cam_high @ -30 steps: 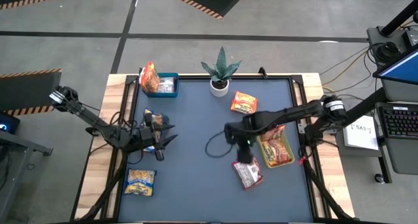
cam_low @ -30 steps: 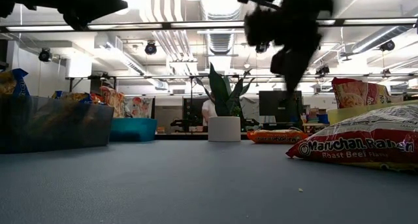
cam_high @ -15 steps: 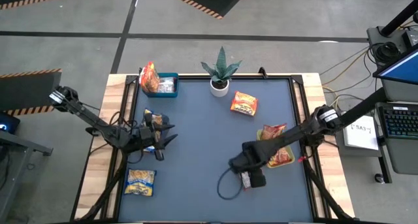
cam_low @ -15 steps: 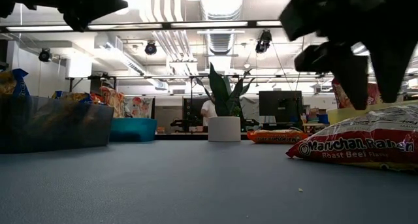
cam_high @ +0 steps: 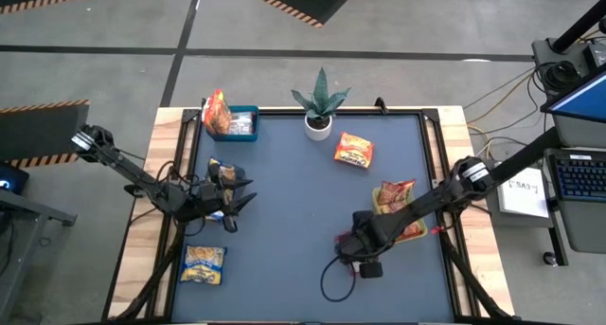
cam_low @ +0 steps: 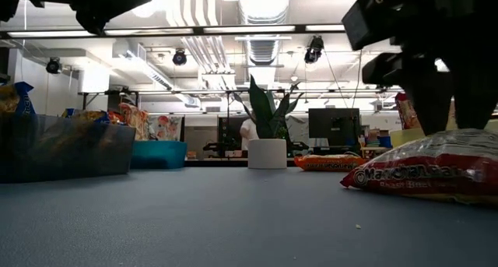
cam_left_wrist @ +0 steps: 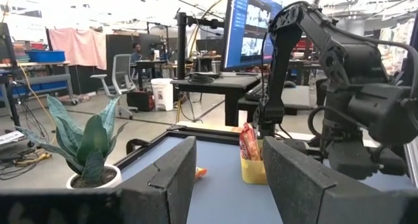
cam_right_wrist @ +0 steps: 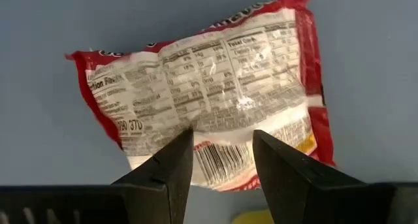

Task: Sort Maruchan noodles
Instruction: Put the red noodle pack into the yellow bin

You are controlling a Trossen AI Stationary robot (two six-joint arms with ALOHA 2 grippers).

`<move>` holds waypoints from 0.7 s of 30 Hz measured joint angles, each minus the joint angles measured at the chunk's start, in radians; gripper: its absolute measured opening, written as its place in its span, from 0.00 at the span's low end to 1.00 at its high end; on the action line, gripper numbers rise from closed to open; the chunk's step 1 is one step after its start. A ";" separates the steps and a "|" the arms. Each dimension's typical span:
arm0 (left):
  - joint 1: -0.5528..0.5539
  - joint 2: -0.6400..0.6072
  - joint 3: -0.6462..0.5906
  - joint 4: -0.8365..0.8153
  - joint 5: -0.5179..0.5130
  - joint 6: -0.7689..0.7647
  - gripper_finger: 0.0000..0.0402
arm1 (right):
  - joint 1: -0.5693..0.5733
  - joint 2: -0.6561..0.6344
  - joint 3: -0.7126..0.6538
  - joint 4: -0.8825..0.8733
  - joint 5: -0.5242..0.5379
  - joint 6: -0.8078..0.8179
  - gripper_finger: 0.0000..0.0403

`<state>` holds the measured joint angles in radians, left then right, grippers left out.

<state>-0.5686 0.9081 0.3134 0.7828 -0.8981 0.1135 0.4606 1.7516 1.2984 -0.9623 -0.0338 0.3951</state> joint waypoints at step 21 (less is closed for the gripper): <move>0.001 0.006 0.000 0.011 -0.009 0.004 0.40 | -0.057 0.028 0.018 0.148 0.109 -0.157 0.03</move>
<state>-0.5674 0.9138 0.3138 0.7941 -0.9070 0.1180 0.4032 1.7801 1.3166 -0.8141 0.0753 0.2377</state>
